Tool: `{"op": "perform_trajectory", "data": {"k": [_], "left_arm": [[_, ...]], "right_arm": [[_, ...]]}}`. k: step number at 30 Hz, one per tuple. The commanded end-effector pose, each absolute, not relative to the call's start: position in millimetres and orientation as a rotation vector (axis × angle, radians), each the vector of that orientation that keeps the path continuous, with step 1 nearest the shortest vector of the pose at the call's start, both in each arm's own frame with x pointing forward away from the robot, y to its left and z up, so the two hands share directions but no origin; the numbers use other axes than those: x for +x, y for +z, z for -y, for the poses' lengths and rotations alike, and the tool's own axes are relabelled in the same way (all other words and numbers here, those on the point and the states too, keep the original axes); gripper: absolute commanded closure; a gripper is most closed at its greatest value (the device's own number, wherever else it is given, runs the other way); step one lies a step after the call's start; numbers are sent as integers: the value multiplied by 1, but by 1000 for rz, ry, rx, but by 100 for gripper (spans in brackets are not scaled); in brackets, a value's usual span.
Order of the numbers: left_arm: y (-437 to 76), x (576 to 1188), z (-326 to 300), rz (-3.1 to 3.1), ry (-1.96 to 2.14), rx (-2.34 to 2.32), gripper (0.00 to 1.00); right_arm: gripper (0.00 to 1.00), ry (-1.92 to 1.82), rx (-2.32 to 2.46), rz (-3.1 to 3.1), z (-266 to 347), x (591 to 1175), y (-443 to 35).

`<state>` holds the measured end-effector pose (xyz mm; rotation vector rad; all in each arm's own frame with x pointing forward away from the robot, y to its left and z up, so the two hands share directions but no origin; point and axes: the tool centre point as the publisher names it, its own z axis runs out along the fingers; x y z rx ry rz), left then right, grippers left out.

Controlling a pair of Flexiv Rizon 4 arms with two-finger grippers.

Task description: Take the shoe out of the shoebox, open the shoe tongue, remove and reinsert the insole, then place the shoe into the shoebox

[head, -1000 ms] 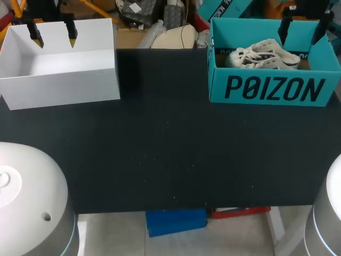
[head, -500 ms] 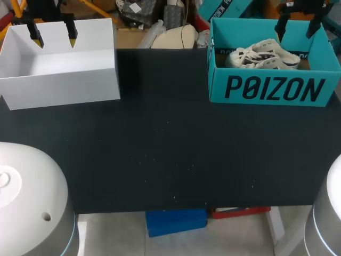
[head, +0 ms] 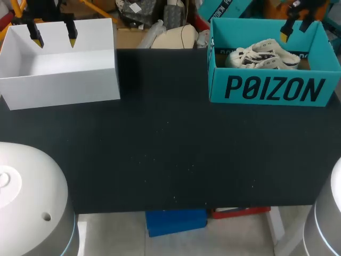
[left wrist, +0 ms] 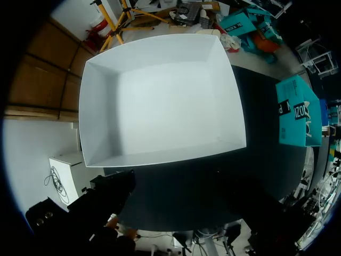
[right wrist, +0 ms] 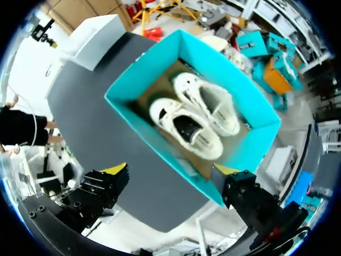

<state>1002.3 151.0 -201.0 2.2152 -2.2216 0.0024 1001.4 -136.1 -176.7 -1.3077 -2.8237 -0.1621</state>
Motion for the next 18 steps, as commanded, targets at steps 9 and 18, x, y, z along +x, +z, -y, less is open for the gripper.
{"op": "perform_trajectory", "data": {"k": [9, 18], "left_arm": [[-200, 1002, -150, 2221, -1, 2218, 0], [-200, 1002, -150, 2221, -1, 2218, 0]], "right_arm": [[0, 132, -399, 3105, 135, 1035, -185], [64, 144, -65, 3156, 120, 1060, -222]]}}
